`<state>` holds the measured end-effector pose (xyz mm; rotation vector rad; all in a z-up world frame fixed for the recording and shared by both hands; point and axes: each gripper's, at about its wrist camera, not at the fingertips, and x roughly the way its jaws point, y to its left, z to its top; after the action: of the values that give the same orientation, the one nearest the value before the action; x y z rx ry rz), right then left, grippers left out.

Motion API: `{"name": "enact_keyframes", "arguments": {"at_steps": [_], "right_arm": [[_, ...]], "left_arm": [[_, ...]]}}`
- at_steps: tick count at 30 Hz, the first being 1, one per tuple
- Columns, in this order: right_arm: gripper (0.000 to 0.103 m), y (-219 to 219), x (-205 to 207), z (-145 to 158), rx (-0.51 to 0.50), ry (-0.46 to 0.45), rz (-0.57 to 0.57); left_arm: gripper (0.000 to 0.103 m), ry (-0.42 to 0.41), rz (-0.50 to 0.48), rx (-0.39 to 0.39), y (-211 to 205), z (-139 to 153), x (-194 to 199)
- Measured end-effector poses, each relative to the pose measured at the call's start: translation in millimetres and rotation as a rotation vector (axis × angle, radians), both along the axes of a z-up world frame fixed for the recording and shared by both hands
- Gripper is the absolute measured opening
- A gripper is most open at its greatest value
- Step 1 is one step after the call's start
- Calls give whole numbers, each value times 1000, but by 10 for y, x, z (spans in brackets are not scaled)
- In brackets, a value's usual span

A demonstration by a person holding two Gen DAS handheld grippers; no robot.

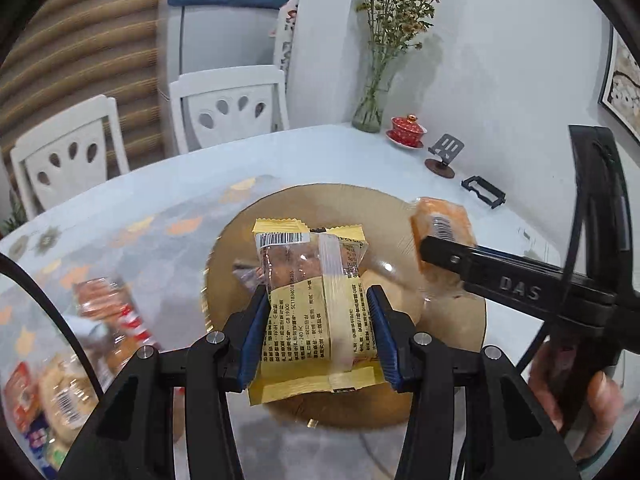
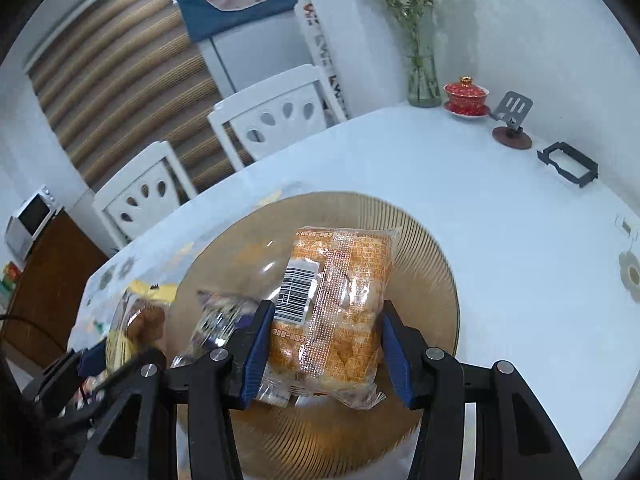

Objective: Organize snacks
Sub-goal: 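Carry both packs into the amber bowl and open both tools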

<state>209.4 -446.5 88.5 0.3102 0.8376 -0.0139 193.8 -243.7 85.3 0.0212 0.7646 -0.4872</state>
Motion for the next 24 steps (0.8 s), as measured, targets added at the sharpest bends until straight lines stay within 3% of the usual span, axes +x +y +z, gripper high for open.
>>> {"name": "enact_keyframes", "arguments": {"at_steps": [2,3,6,12,19,24], "right_arm": [[56,-65,96,-37,17,12,-5],[61,-109,106,-46,20,24,-24],[62,-168,14,-38,46,14,-30],[62,84,-258,23,29,6,71],[62,706,-617,230,6,-37,255],[62,1258,-890,244,-7,-67,415]], "left_arm": [[66,8,3,-40,-10,-11,53],[69,18,8,-52,-2,-11,63],[69,6,5,-76,64,22,-1],[69,-16,66,-69,440,110,-291],[69,-70,203,4,1020,232,-833],[69,-53,334,12,1560,162,-1213]]}}
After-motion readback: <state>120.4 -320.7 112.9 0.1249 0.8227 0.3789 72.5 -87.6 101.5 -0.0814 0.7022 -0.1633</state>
